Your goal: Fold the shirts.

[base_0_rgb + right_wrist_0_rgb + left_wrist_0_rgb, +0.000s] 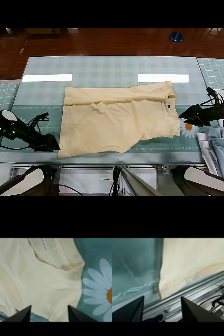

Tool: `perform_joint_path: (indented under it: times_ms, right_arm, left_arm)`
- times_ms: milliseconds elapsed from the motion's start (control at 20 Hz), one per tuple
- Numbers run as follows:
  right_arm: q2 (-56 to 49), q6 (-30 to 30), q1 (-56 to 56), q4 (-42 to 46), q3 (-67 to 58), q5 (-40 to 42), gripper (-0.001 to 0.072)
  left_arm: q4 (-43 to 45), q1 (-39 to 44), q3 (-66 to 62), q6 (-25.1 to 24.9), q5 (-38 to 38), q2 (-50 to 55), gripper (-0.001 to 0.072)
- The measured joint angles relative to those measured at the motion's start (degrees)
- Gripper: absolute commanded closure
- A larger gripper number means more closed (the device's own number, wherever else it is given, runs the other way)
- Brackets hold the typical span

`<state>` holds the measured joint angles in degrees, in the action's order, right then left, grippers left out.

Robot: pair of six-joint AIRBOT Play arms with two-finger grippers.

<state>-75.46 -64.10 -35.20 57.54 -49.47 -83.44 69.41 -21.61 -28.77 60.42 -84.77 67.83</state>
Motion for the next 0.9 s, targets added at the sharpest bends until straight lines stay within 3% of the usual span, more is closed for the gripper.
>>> perform_joint_path:
  times_ms: [250, 300, 400, 450, 700, 750, 800, 900]
  right_arm:
    - [0.00, 0.00, 0.00, -0.07, 0.07, -0.02, 0.0185]
    - [0.00, 0.00, 0.00, -0.09, 0.07, -0.09, 0.0186]
    - [0.02, -0.02, 0.00, -0.17, 0.07, -0.31, 0.0186]
    - [0.02, -0.02, 0.00, -0.31, 0.07, -0.44, 0.0186]
    - [1.53, -0.44, 0.00, -0.59, 0.07, -0.46, 0.0186]
    - [2.12, -0.46, -0.02, -0.57, 0.07, -0.31, 0.0173]
    - [2.62, -0.50, -0.07, -0.55, 0.11, -0.15, 0.0107]
    - [3.45, -0.66, -0.07, -0.28, 0.90, -0.22, 0.0107]
  left_arm:
    - [-0.13, 7.02, 0.37, 4.33, 0.61, 3.56, 0.0189]
    - [-0.59, 8.35, 0.37, 5.86, 0.90, 4.68, 0.0267]
    - [-0.61, 10.25, 0.33, 9.25, 2.45, 6.34, 0.0552]
    - [-0.81, 10.80, 0.24, 10.82, 3.26, 6.86, 0.0660]
    - [-2.12, 12.02, -0.76, 14.47, 4.28, 7.87, 0.0687]
    - [-2.16, 12.09, -0.90, 14.56, 4.42, 7.85, 0.0687]
    - [-2.25, 12.15, -1.05, 14.58, 4.57, 7.65, 0.0687]
    - [-2.34, 12.22, -1.18, 14.36, 5.05, 7.02, 0.0687]
